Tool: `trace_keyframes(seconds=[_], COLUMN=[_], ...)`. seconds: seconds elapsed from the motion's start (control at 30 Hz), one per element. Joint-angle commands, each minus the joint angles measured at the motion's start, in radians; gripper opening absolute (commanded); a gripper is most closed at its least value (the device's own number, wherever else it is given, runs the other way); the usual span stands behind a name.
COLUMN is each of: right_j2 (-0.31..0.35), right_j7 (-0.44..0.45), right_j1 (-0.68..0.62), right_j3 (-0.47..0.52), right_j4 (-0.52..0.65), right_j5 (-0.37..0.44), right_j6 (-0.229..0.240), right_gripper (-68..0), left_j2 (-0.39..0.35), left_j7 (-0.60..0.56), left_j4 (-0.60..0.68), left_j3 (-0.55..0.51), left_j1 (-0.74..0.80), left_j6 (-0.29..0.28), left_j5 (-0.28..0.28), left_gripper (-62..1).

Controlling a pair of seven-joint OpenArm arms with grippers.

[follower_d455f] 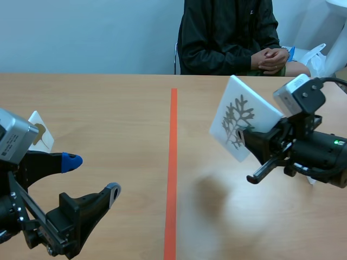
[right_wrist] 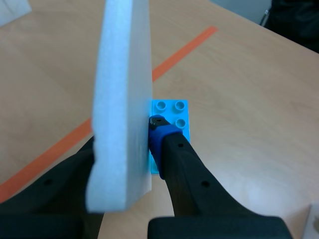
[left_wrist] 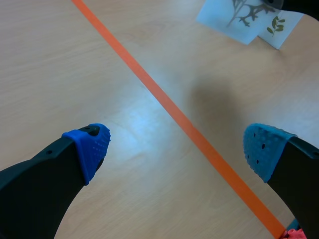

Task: Sort the leaf by its shape. The table is split by an orange tape line. A compound leaf with several leaflets goes to the left side, a simple leaf with one blade goes to the right side. Return to the home posture when a red brick is placed on the table.

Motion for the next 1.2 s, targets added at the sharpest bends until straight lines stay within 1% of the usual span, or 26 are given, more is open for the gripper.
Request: trace_keyframes(seconds=[0.0,0.07,0.2,0.27,0.37,0.47,0.5,0.53,0.6,0.7,0.77,0.87,0.93,1.17], right_j2=[0.013,0.013,-0.001,-0.006,-0.006,-0.006,-0.006,-0.006,-0.005,-0.006,-0.006,-0.006,-0.006,-0.006], right_j7=[-0.006,-0.039,-0.074,-0.091,-0.113,-0.152,-0.158,-0.159,-0.159,-0.158,-0.158,-0.158,-0.158,-0.155], right_j1=[-0.003,-0.022,-0.059,-0.070,-0.072,-0.073,-0.074,-0.074,-0.071,-0.066,-0.045,-0.012,0.003,0.002], right_j3=[0.018,0.043,0.097,0.125,0.156,0.177,0.179,0.178,0.178,0.178,0.178,0.178,0.178,0.178], right_j4=[0.014,0.014,0.014,0.013,0.011,0.010,0.005,-0.003,-0.020,-0.064,-0.113,-0.182,-0.206,-0.217], right_j5=[0.029,0.046,0.050,0.068,0.068,0.067,0.066,0.066,0.063,0.064,0.074,0.118,0.136,0.139], right_j6=[0.000,-0.007,-0.047,-0.076,-0.100,-0.155,-0.179,-0.193,-0.195,-0.253,-0.296,-0.297,-0.296,-0.297], right_gripper=[-65.3,-65.3,-65.3,-65.3,-65.3,-65.3,-65.3,-65.3,-65.3,-65.3,-65.3,-65.3,-65.4,-65.4], left_j2=[0.005,0.005,0.005,0.005,0.005,0.005,0.005,0.005,0.005,0.006,0.006,0.005,0.005,0.005], left_j7=[-0.021,-0.036,-0.044,-0.043,-0.044,-0.044,-0.043,-0.043,-0.044,-0.044,-0.045,-0.044,-0.044,-0.044], left_j4=[0.026,0.026,0.026,0.026,0.026,0.026,0.026,0.026,0.026,0.026,0.026,0.026,0.026,0.026], left_j3=[-0.007,-0.007,-0.007,-0.007,-0.007,-0.007,-0.007,-0.007,-0.007,-0.007,-0.007,-0.007,-0.007,-0.007], left_j1=[-0.006,-0.005,-0.006,-0.006,-0.006,-0.006,-0.006,-0.006,-0.006,-0.006,-0.006,-0.006,-0.006,-0.005], left_j6=[-0.002,-0.002,-0.002,-0.002,-0.002,-0.002,-0.002,-0.002,-0.002,-0.002,-0.002,-0.002,-0.002,-0.002], left_j5=[-0.005,-0.005,-0.005,-0.005,-0.003,-0.003,-0.003,-0.003,-0.003,-0.004,-0.004,-0.003,-0.003,-0.003], left_gripper=[-3.7,-3.7,-3.7,-3.7,-3.7,-3.7,-3.7,-3.7,-3.7,-3.7,-3.7,-3.7,-3.7,-3.7])
